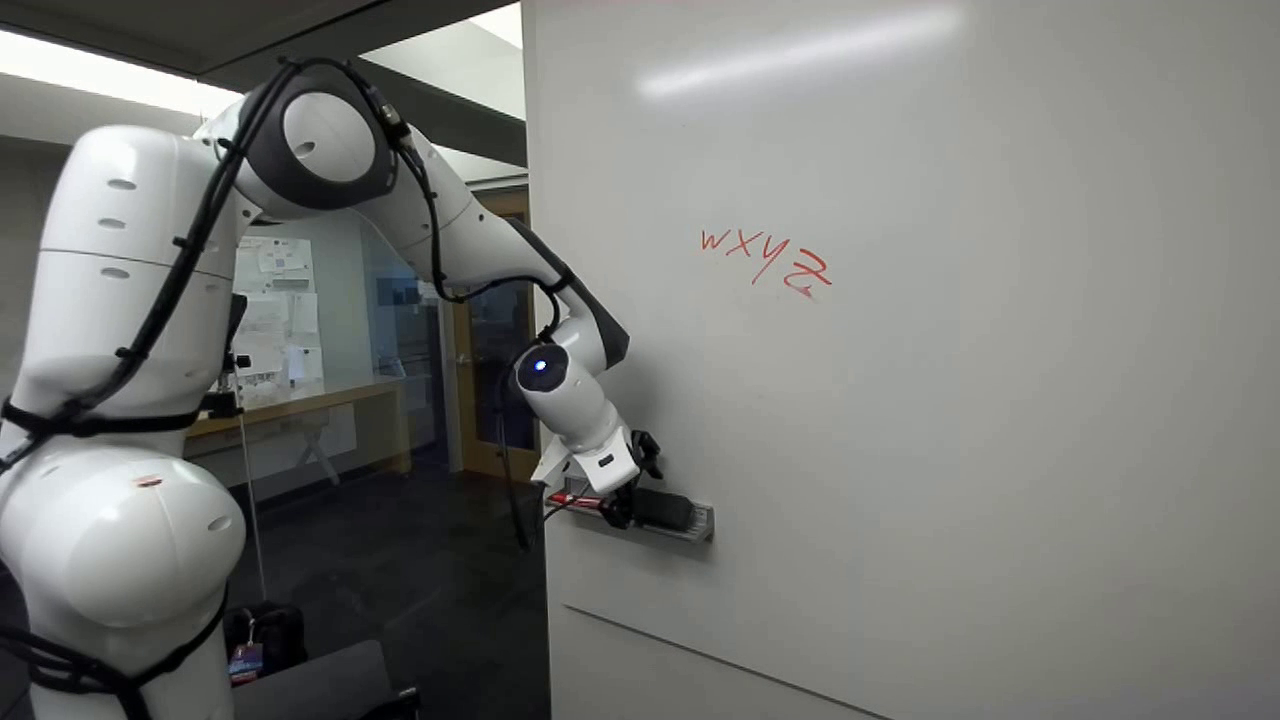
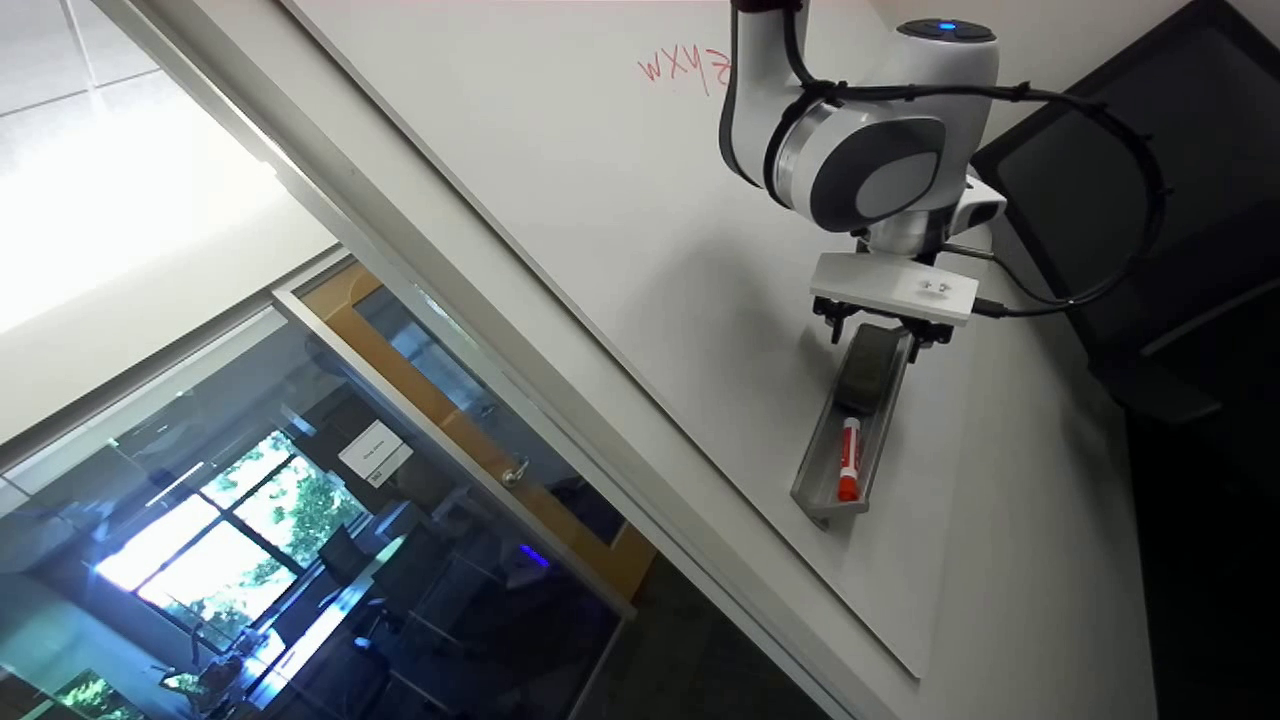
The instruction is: Pick up the eraser and wipe the writing on the board
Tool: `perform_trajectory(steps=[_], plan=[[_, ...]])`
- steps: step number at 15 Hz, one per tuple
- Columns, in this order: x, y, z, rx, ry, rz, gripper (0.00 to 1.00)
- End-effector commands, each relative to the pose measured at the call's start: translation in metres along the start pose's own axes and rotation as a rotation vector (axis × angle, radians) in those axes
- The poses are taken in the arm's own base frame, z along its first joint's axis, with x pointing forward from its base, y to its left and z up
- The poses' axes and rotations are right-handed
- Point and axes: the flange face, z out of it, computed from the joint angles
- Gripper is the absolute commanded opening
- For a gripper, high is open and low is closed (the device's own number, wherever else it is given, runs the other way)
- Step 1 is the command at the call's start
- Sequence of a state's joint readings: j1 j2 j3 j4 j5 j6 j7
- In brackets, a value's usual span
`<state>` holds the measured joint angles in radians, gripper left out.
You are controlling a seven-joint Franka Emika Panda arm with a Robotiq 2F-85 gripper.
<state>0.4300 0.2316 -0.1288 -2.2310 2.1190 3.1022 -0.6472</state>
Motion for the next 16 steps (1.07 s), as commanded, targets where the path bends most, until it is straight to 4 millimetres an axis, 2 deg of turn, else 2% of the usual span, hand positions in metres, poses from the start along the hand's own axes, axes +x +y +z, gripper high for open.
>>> perform_trajectory(steps=[1,16], plan=[[0.002,-0.008,0.006,0.001,0.032,0.004,0.90],[0.003,-0.017,0.021,0.014,0.044,0.020,0.87]])
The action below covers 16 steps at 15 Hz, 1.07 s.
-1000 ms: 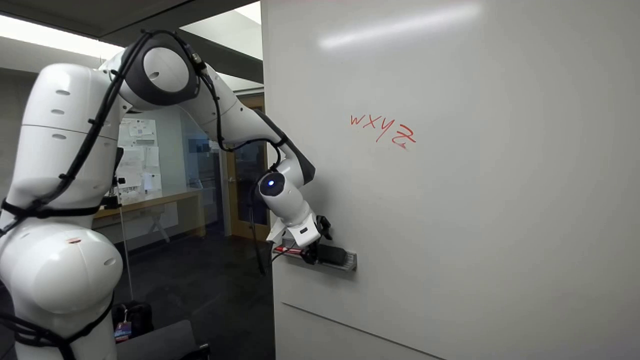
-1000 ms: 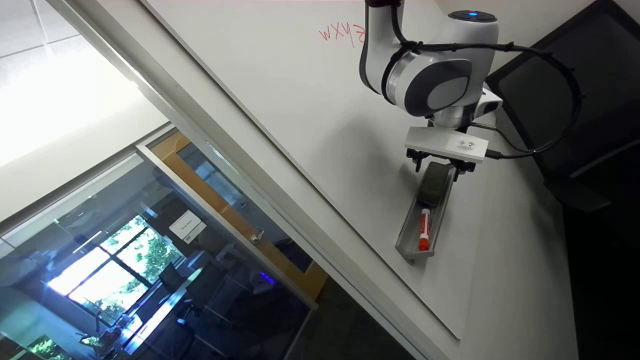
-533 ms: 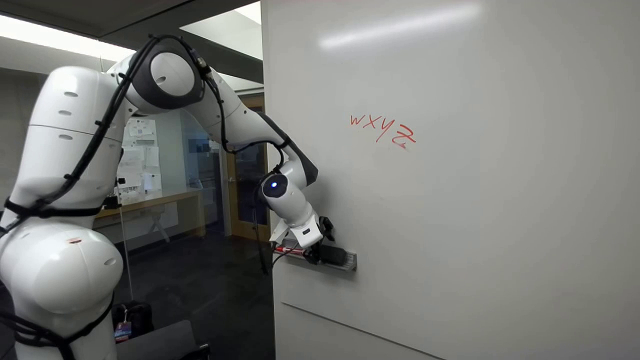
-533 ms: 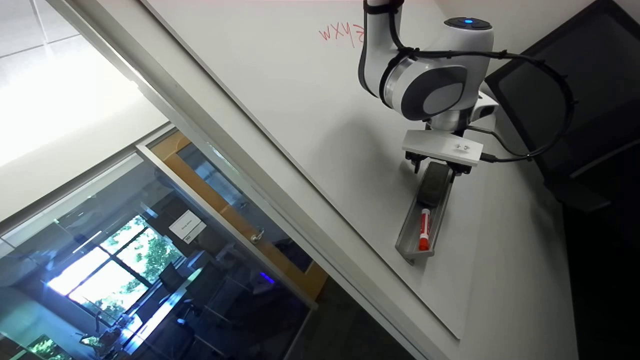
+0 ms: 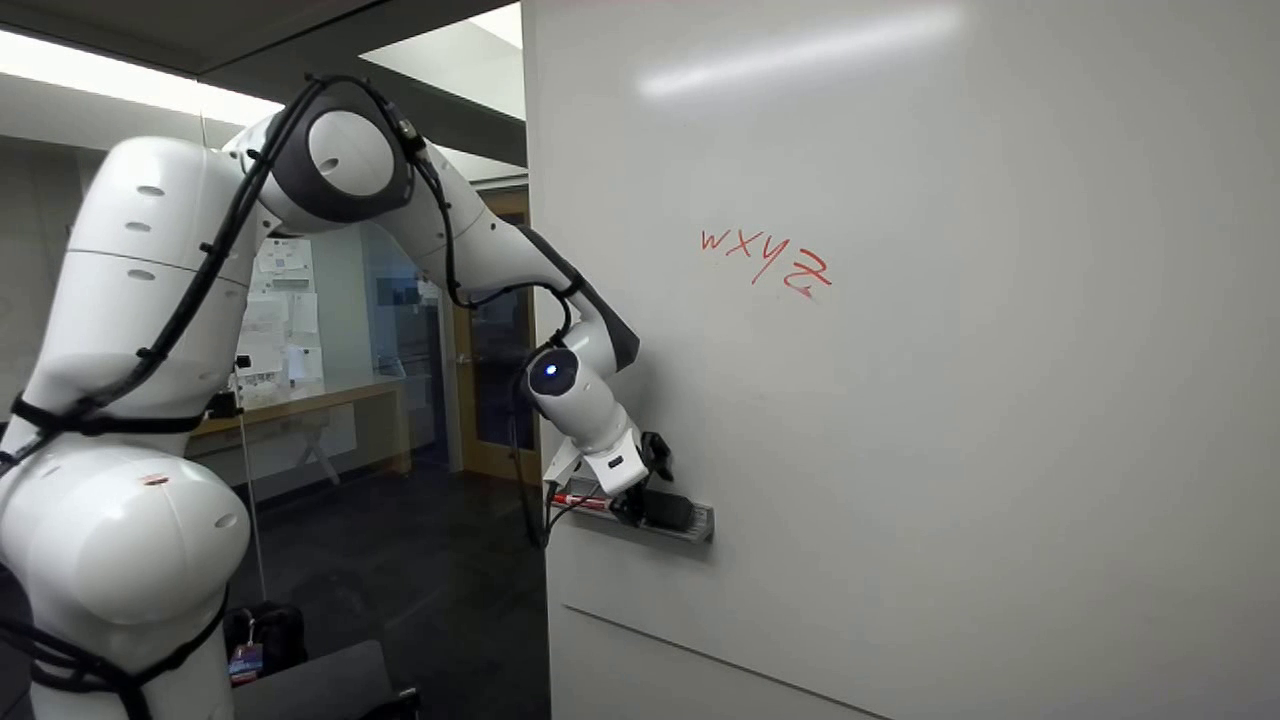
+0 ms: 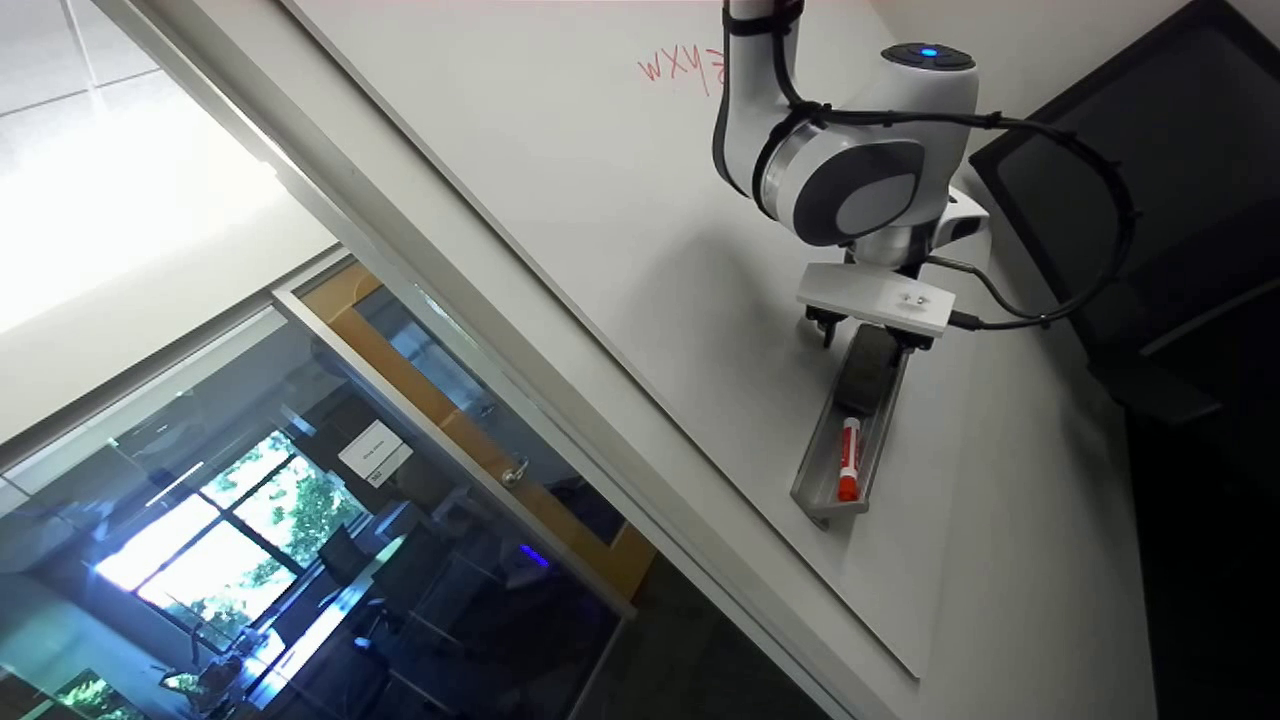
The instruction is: Pick up the eraser and wipe the writing on the board
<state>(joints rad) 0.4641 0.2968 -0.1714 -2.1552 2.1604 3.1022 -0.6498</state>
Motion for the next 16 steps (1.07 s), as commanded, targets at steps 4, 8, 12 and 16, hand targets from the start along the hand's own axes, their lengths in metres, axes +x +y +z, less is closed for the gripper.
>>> perform_trajectory(steps=[4,8,12,16], plan=[[-0.002,-0.003,0.006,-0.006,0.025,-0.008,0.88],[-0.002,-0.001,0.008,-0.009,0.027,-0.009,0.66],[-0.003,0.001,0.011,-0.016,0.030,-0.013,0.34],[-0.001,-0.004,-0.005,-0.001,0.047,-0.005,0.29]])
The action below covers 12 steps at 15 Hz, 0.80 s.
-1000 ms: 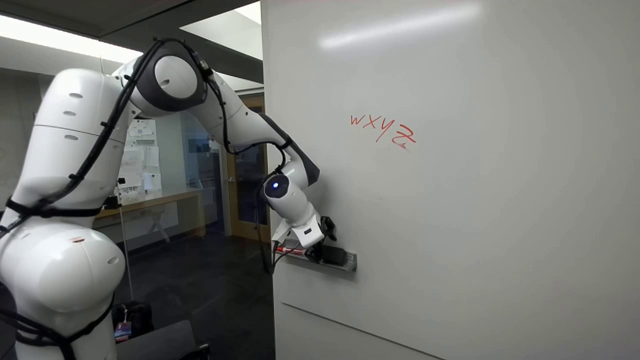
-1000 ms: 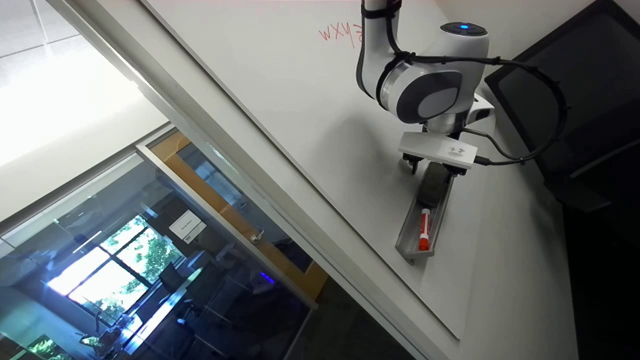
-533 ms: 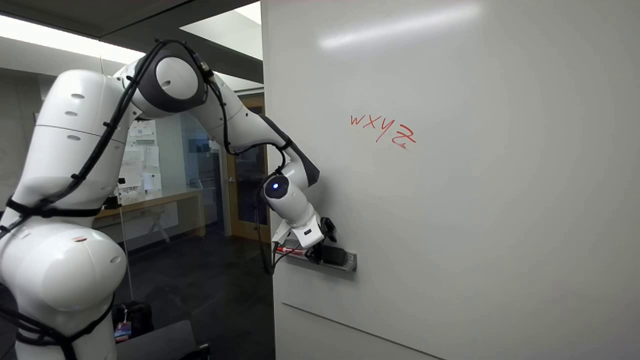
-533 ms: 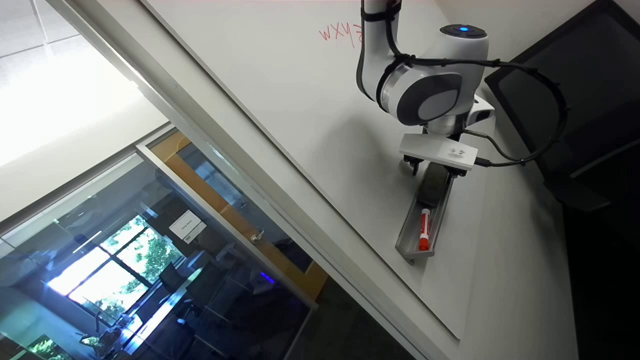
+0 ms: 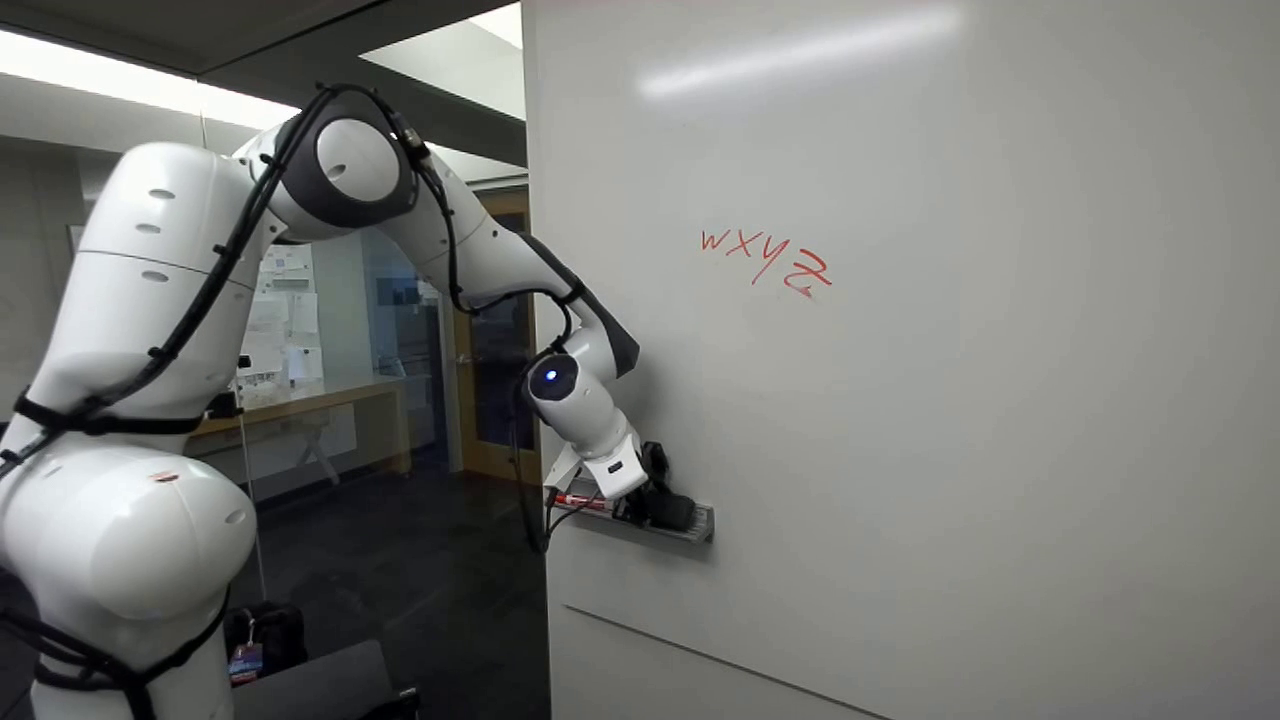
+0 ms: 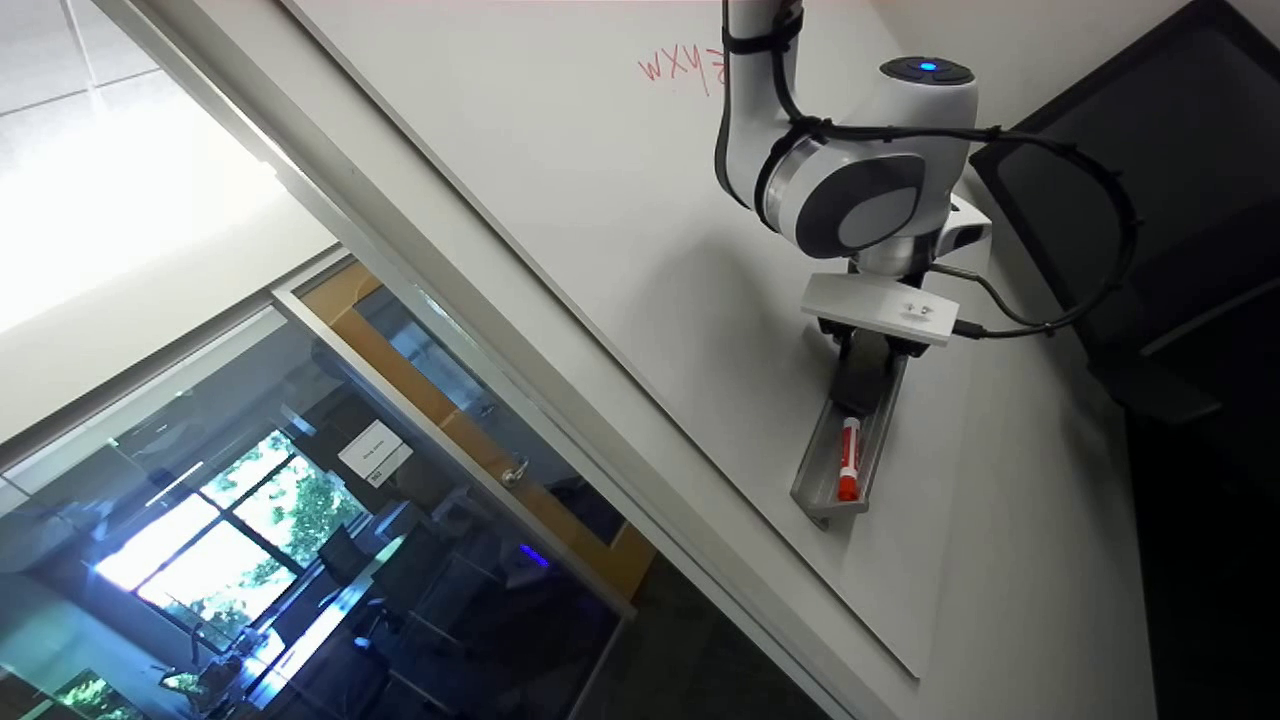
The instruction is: Pick up the eraser and wipe the writing on the board
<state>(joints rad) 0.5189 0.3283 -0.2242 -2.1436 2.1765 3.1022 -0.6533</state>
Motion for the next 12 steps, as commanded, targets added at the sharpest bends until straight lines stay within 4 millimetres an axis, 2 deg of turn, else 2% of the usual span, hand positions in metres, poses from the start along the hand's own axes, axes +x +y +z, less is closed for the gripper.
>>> perform_trajectory(steps=[1,5,12], plan=[[0.003,-0.010,-0.022,0.026,0.041,0.004,0.29],[0.022,-0.020,-0.073,0.098,0.086,0.016,0.29],[0.094,-0.052,-0.173,0.375,0.169,0.055,0.29]])
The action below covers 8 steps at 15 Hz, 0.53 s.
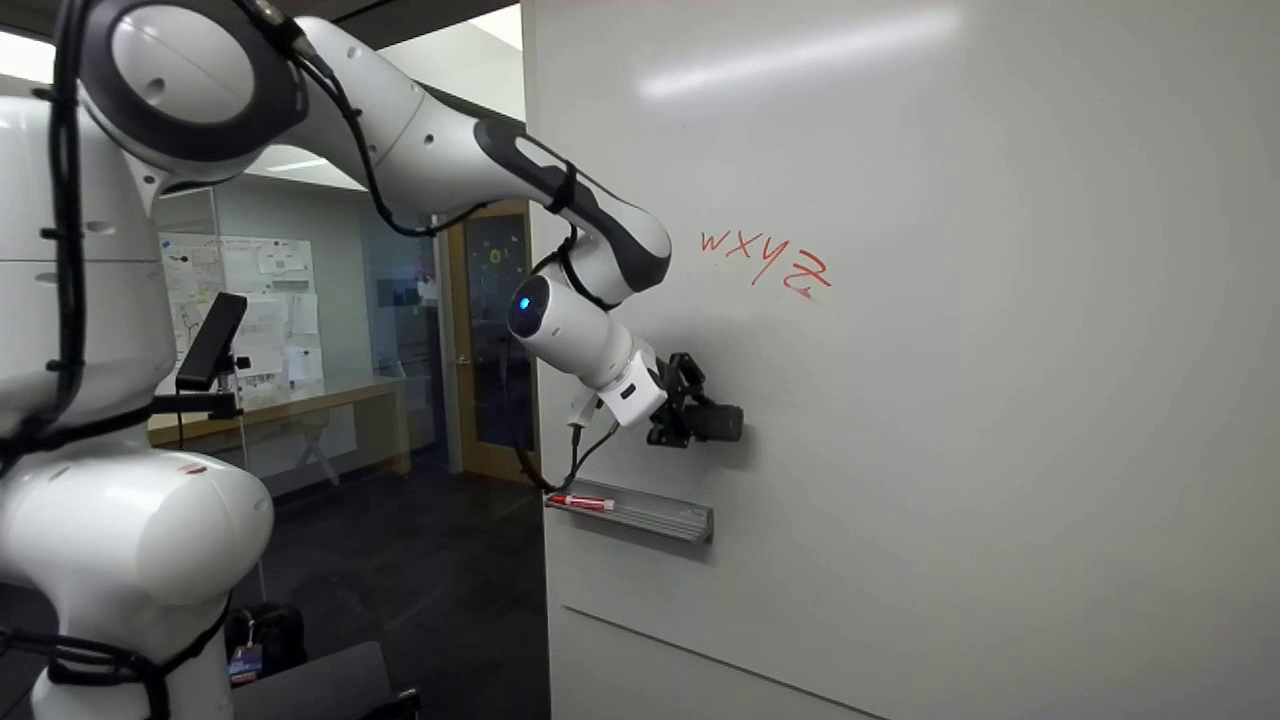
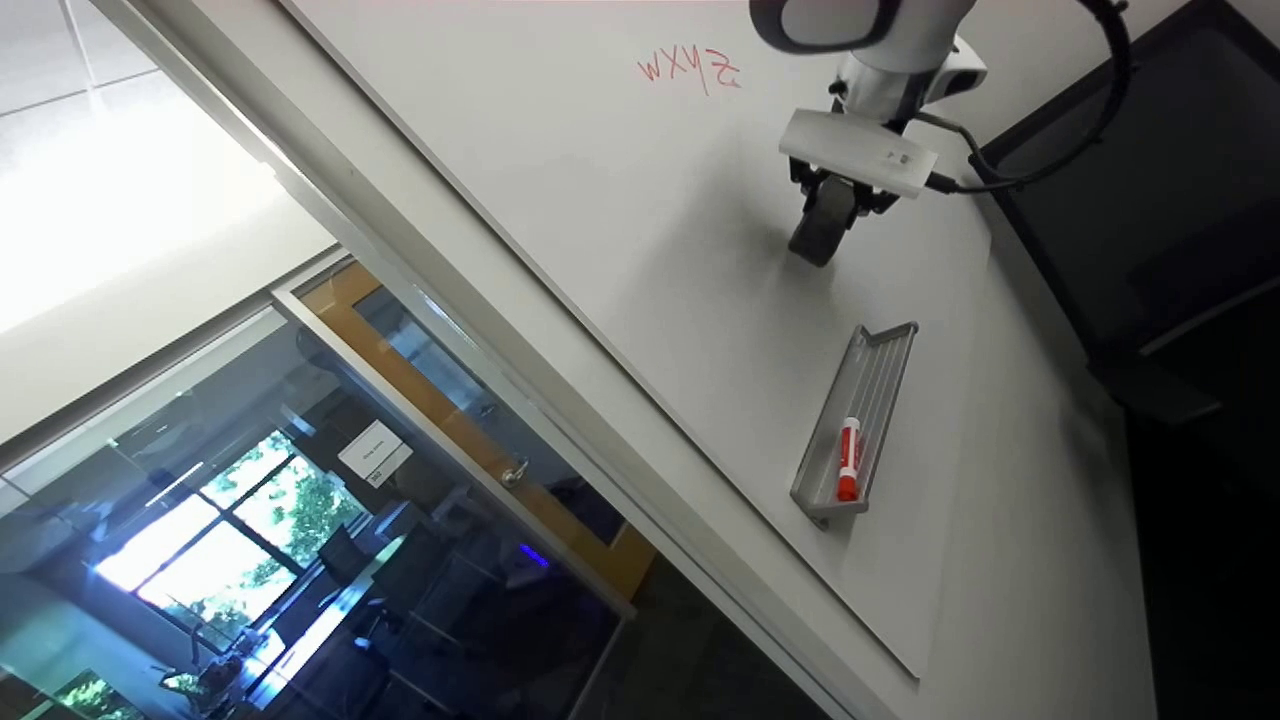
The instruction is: Pick up the eraser and wipe the writing on the board
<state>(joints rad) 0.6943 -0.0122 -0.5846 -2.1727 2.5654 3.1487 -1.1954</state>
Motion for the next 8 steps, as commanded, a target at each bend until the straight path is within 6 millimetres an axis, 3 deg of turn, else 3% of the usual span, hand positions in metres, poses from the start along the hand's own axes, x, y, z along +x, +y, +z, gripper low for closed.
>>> perform_trajectory(steps=[1,4,6,7,8], plan=[[0.040,-0.025,-0.047,0.172,0.013,0.037,0.29],[0.051,-0.045,-0.075,0.311,0.009,0.058,0.29],[0.033,-0.051,-0.086,0.329,-0.028,0.046,0.29],[0.052,-0.051,-0.072,0.290,0.017,0.065,0.54],[0.045,-0.053,-0.078,0.303,0.001,0.063,0.54]])
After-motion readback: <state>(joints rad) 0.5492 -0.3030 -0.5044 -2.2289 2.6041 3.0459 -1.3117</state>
